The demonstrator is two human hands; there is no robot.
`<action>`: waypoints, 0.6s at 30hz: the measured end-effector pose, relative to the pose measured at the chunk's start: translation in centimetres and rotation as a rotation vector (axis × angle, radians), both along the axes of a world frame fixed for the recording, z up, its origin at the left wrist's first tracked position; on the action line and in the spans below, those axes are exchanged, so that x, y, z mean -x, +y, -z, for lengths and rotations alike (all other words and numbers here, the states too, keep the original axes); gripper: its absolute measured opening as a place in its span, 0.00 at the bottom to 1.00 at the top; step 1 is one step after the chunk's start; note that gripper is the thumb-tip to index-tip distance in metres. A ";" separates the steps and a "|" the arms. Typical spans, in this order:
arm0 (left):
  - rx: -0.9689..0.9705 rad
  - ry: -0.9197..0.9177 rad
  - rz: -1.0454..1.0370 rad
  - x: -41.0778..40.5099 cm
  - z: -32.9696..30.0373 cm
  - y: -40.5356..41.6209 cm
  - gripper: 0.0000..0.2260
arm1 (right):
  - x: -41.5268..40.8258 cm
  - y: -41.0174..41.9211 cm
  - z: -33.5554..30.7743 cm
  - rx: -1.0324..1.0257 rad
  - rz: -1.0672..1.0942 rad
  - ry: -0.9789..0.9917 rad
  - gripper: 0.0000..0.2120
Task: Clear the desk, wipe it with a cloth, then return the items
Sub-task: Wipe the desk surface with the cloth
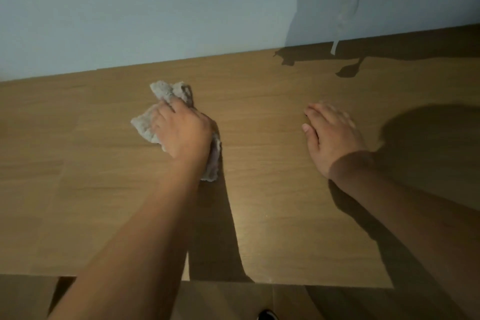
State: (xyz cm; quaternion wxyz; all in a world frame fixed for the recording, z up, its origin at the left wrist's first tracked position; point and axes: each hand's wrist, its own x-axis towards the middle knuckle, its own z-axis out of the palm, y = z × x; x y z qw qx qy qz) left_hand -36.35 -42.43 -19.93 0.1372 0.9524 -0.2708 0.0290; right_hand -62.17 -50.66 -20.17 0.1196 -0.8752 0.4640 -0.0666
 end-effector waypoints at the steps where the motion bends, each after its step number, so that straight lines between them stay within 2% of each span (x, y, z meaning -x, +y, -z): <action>1: 0.012 -0.010 0.091 1.9 0.0 -0.9 0.22 | 0.0 0.0 0.2 -0.001 0.006 0.000 0.22; 2: 0.030 -0.003 0.231 4.1 0.1 -1.6 0.22 | 0.0 0.0 0.3 -0.002 0.010 -0.005 0.21; 5: 0.002 0.013 0.832 9.0 -0.4 -1.9 0.22 | 0.1 -0.1 0.6 0.013 0.001 -0.073 0.21; 6: -0.019 -0.009 0.984 8.5 -0.6 -2.1 0.23 | 0.1 -0.2 0.8 0.024 -0.005 -0.102 0.21; 7: -0.029 -0.039 1.039 6.9 -0.8 -2.5 0.24 | 0.2 -0.2 0.9 0.032 -0.008 -0.125 0.21; 8: -0.034 -0.078 0.988 4.8 -0.8 -3.0 0.25 | 0.3 -0.2 1.0 0.042 -0.008 -0.145 0.20; 9: -0.037 -0.106 0.851 2.2 -0.6 -3.6 0.24 | 0.3 -0.1 1.1 0.056 -0.004 -0.162 0.20; 11: -0.018 -0.099 0.455 -3.3 -1.0 -4.7 0.21 | 0.2 0.0 1.2 0.082 0.009 -0.206 0.19; 13: -0.027 -0.017 0.130 -5.8 -1.2 -6.0 0.19 | 0.1 0.0 1.4 0.096 0.008 -0.249 0.19; 16: -0.015 0.017 -0.002 -3.0 -1.0 -8.6 0.18 | 0.1 -0.2 1.5 0.095 -0.007 -0.255 0.19; 18: 0.036 0.048 0.087 0.1 -0.8 -10.2 0.17 | 0.2 -0.3 1.5 0.097 -0.016 -0.244 0.17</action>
